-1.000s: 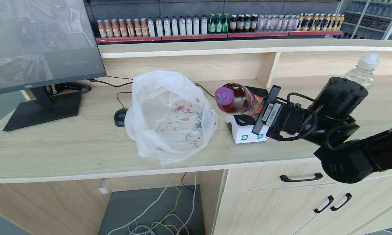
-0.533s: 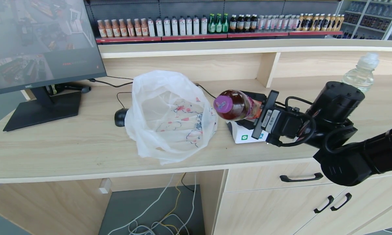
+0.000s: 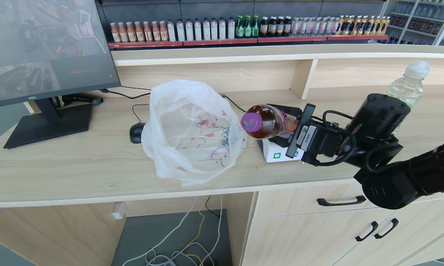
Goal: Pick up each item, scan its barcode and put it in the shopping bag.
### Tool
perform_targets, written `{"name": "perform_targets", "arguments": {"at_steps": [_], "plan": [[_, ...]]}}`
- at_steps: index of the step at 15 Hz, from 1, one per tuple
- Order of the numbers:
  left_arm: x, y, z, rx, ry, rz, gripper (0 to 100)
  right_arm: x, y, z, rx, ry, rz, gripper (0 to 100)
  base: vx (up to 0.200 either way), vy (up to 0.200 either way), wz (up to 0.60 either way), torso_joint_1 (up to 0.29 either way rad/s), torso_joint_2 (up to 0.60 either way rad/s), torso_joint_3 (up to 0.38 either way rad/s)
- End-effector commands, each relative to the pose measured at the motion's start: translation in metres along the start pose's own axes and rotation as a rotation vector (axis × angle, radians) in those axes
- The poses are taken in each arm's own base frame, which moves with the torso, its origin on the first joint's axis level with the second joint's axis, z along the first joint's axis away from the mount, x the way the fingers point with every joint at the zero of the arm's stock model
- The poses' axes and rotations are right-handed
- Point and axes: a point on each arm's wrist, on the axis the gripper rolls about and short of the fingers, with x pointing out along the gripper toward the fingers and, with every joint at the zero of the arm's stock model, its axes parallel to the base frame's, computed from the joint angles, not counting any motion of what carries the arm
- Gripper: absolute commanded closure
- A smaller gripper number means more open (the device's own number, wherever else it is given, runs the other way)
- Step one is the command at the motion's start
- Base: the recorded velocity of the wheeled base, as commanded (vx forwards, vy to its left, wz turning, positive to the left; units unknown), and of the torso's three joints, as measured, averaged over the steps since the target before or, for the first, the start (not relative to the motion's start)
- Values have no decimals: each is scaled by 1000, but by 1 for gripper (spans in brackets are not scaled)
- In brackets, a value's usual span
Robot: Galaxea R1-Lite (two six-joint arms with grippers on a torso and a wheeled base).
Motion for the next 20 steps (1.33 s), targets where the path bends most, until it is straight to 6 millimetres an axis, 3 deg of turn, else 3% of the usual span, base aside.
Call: {"name": "perform_targets", "arguments": {"at_steps": [1,16,20], "plan": [[0,0,0,0,-1,0,0,0,0,-1,1,3,-1,100,0,0,0,0,0,0],[0,0,0,0,-1,2,0,1,-6,0,-11,1,-19,100,0,0,0,0,0,0],[0,0,0,0,-1,0,0,9,-14,21,14,-24,-58,100,0,0,0,0,0,0]]}}
